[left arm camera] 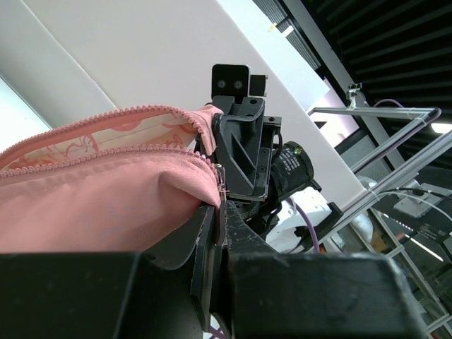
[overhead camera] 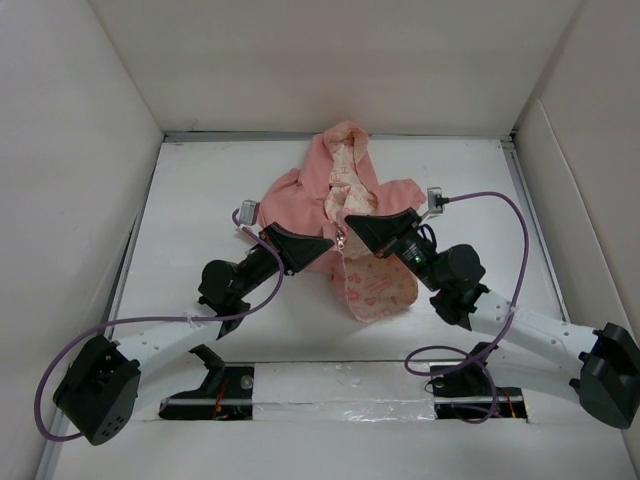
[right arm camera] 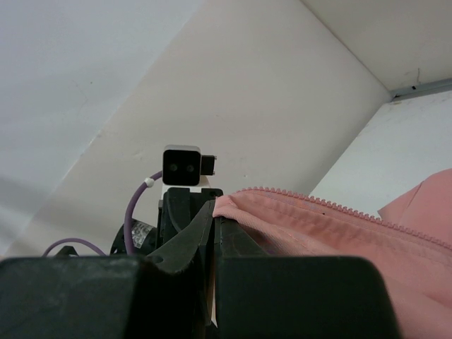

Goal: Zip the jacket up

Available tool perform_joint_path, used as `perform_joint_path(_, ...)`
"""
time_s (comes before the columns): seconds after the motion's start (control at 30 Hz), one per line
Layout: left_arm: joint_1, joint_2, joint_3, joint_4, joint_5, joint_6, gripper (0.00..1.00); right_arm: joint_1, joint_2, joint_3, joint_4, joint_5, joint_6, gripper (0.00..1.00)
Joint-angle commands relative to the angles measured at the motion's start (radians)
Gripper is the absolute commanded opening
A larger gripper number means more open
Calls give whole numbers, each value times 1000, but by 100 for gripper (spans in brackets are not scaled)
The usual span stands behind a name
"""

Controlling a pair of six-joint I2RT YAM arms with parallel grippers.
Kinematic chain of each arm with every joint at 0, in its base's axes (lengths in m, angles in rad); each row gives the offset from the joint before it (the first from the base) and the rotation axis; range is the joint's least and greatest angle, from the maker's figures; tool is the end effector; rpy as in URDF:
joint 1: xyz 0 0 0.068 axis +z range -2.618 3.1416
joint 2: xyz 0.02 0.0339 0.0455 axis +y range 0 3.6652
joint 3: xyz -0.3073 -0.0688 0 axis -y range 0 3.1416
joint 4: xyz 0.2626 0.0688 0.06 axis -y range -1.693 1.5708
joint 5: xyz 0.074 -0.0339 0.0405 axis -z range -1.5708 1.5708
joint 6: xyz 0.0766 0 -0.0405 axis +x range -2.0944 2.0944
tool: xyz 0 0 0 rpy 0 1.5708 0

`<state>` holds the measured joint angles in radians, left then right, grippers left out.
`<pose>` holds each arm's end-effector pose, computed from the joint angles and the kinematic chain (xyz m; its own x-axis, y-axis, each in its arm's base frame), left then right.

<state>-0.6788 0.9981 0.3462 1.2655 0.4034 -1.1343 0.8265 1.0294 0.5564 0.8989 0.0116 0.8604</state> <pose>0.1498 -0.1595 0.3433 -0.5602 -0.6190 -0.5505 0.7559 -0.1102 -0.6454 0.1767 0.1906 0.3729 -0.3697 0.7176 -0.5902 -0.6872 0.2164 0.6935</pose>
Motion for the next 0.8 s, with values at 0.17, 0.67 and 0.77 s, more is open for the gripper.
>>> perform_joint_path(0.17,1,-10,13,701,9,11,0,10,6,10,80,11,9,0)
perform_joint_path(0.67,1,-1,16,726,-5,19,0,10,-5,-12,94,10,20,0)
perform_joint_path(0.77,1,-1,13,727,-11,21,0,10,-8,-15,97,10,23,0)
